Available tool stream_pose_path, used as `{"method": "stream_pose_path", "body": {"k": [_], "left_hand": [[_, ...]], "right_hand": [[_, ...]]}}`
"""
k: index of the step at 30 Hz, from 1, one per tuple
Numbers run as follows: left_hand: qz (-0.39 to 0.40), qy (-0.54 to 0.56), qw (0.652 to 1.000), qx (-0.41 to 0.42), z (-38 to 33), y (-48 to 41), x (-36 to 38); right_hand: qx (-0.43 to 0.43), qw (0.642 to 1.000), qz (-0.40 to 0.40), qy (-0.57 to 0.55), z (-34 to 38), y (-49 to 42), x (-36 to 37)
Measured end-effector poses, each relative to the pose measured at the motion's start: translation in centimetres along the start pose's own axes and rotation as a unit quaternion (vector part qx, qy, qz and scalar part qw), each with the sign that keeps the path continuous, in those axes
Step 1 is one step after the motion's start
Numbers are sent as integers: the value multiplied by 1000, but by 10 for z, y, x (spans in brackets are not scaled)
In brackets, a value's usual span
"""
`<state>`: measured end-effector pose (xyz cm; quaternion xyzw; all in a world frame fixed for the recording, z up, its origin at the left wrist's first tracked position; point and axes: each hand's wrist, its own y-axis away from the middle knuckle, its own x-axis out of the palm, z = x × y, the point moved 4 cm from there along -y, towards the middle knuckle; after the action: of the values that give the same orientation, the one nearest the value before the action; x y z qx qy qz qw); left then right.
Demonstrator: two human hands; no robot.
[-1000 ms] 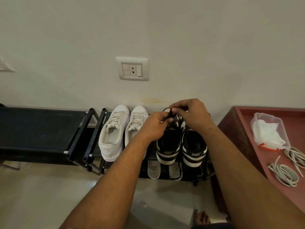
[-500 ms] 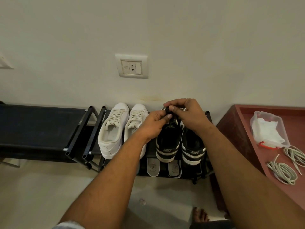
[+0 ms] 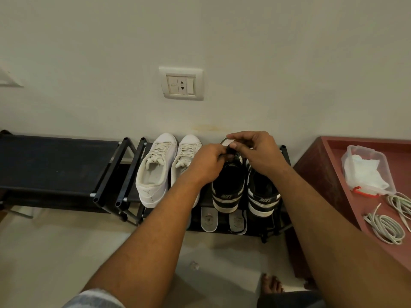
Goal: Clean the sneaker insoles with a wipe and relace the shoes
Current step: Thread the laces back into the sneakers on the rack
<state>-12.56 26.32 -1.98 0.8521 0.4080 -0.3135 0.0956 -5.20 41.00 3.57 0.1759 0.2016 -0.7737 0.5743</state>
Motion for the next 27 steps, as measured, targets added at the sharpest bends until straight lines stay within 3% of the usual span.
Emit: {"method": "stream_pose_path", "body": {"k": [4, 8, 13, 19, 27], "left_hand": [[6, -131, 990, 53, -9, 6, 3], [-32, -195, 976, 92, -9, 22, 5], [-69, -226, 967, 93, -9, 34, 3], [-91, -235, 963, 94, -14, 40, 5], [-101, -174, 977, 73, -21, 37, -1]], "right_hand": [[51, 995, -76, 28, -1, 5, -6], [80, 991, -28, 106, -5, 10, -4], [105, 982, -5, 156, -5, 16, 4], [124, 975, -37, 183, -3, 26, 6], [140, 977, -23, 156, -3, 46, 14]]}}
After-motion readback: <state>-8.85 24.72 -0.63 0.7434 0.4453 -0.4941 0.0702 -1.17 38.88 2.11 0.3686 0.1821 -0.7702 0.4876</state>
